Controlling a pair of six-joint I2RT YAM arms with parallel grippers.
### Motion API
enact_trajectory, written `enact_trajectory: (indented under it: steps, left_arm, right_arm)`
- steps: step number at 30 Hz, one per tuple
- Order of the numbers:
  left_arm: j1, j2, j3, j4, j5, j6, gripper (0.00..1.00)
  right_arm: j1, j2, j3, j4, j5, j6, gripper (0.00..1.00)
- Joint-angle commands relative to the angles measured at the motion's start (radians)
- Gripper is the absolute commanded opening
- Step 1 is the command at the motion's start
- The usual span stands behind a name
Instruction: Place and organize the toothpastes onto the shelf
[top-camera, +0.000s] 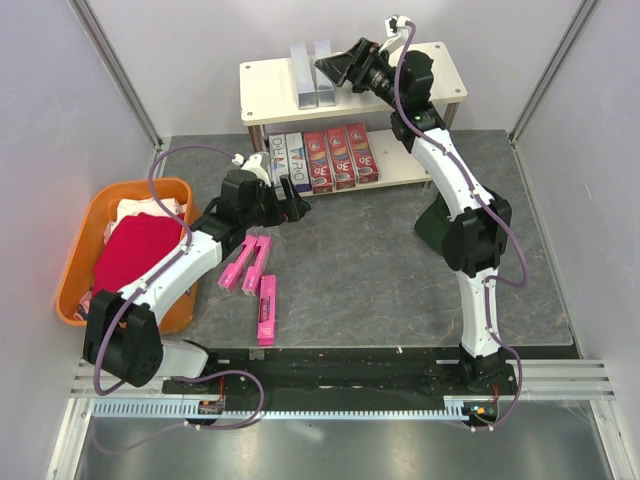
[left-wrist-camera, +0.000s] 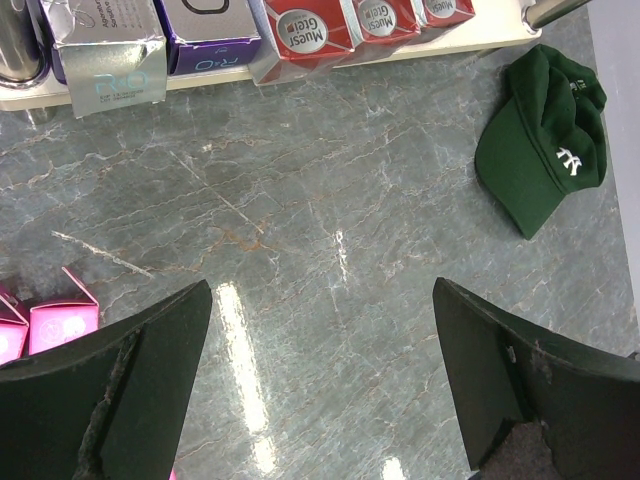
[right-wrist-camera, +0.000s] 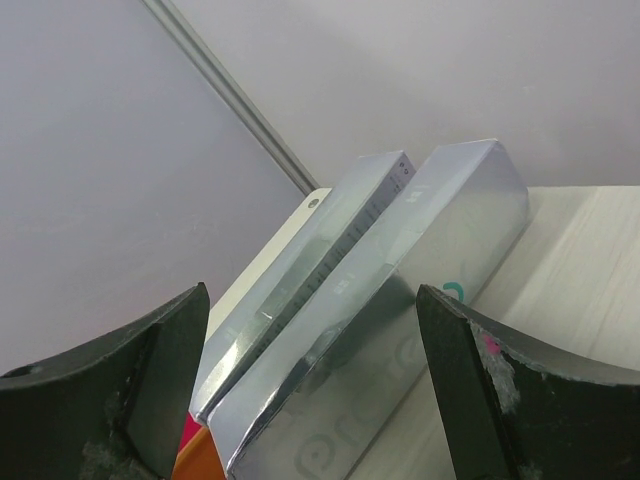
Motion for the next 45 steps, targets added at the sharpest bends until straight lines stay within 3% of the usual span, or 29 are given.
enact_trajectory:
  steps: [1,23,27,35,45]
  left_arm:
    - [0.006,0.004,0.002,-0.005,-0.006,0.025,0.99]
    - [0.006,-0.005,-0.009,-0.003,-0.013,0.024,0.99]
    - [0.006,-0.011,-0.012,-0.006,-0.022,0.027,0.99]
    - [0.008,-0.044,-0.037,-0.042,-0.062,0.059,1.0]
    - [0.02,-0.056,-0.055,-0.06,-0.092,0.082,1.0]
  right_arm:
    - [0.008,-0.03,-0.052,0.008,-0.054,0.017,0.93]
    - [0.03,-0.029,-0.069,-0.003,-0.087,0.005,0.93]
    - [0.025,-0.067,-0.111,-0.016,-0.028,-0.018,0.93]
    - [-0.013,-0.329,-0.376,-0.053,0.208,-0.127,0.95]
    - [-0.012,-0.711,-0.8,-0.043,0.261,-0.164,0.98]
